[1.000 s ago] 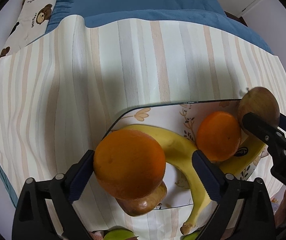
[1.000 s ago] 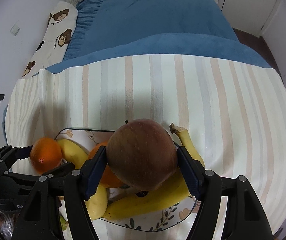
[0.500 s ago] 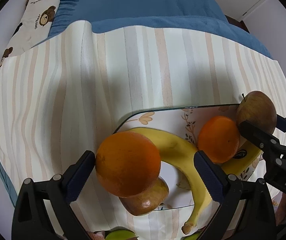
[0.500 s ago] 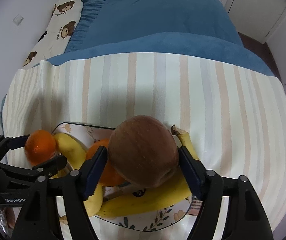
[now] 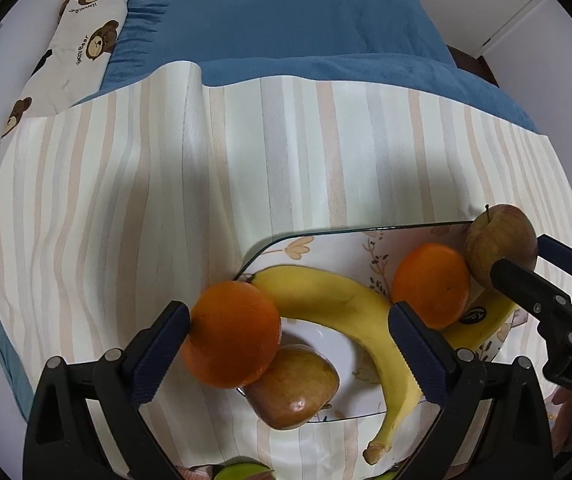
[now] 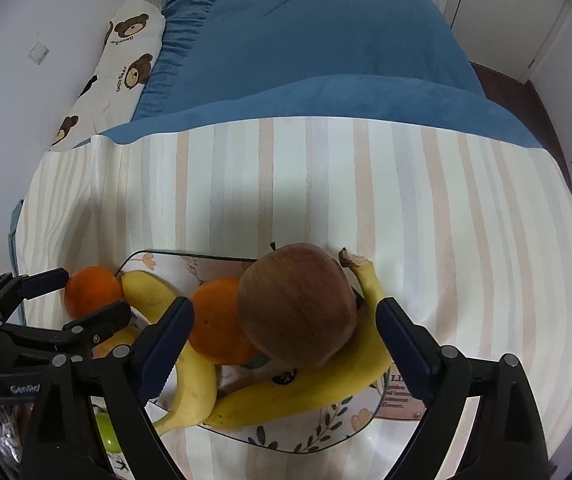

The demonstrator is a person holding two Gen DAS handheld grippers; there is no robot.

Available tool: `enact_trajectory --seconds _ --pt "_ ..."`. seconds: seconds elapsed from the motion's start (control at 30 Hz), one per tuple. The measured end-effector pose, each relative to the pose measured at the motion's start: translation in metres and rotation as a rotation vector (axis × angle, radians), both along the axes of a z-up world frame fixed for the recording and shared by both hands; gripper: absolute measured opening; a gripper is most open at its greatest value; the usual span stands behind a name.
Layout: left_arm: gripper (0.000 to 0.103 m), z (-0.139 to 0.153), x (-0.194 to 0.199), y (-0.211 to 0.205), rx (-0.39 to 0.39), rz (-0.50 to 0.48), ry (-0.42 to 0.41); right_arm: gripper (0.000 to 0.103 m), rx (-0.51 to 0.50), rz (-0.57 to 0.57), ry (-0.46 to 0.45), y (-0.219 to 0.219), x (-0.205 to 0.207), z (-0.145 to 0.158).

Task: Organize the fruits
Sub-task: 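Open the left gripper on the orange while the right releases the red apple, then lift both grippers away from the plate toward the green apples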

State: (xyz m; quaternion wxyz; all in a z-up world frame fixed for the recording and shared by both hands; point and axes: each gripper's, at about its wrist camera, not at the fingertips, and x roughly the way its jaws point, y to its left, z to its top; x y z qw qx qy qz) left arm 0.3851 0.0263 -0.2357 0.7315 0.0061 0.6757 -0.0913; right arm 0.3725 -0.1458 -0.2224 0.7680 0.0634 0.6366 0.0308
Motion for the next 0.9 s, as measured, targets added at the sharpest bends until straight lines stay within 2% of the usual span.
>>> enact_trajectory --seconds 0.2,0.33,0.43,0.63,0.9 --pt "0.102 0.002 -0.002 0.002 -0.017 -0.018 -0.002 0.094 -0.001 -0.023 -0.009 -0.009 -0.003 0.006" --pt "0.102 0.02 -0.006 0.006 -0.033 -0.02 -0.035 0.094 0.006 -0.038 -0.022 -0.015 -0.006 0.014" --pt "0.102 0.042 -0.017 0.013 -0.027 -0.01 -0.098 0.094 0.007 -0.046 -0.044 -0.019 -0.014 0.025" --pt "0.102 0.073 -0.055 0.029 0.014 0.028 -0.206 0.098 -0.084 -0.021 -0.118 -0.009 -0.051 0.052" --pt "0.102 0.09 -0.102 0.032 0.037 0.047 -0.261 0.099 -0.095 -0.03 -0.173 0.004 -0.107 0.071"
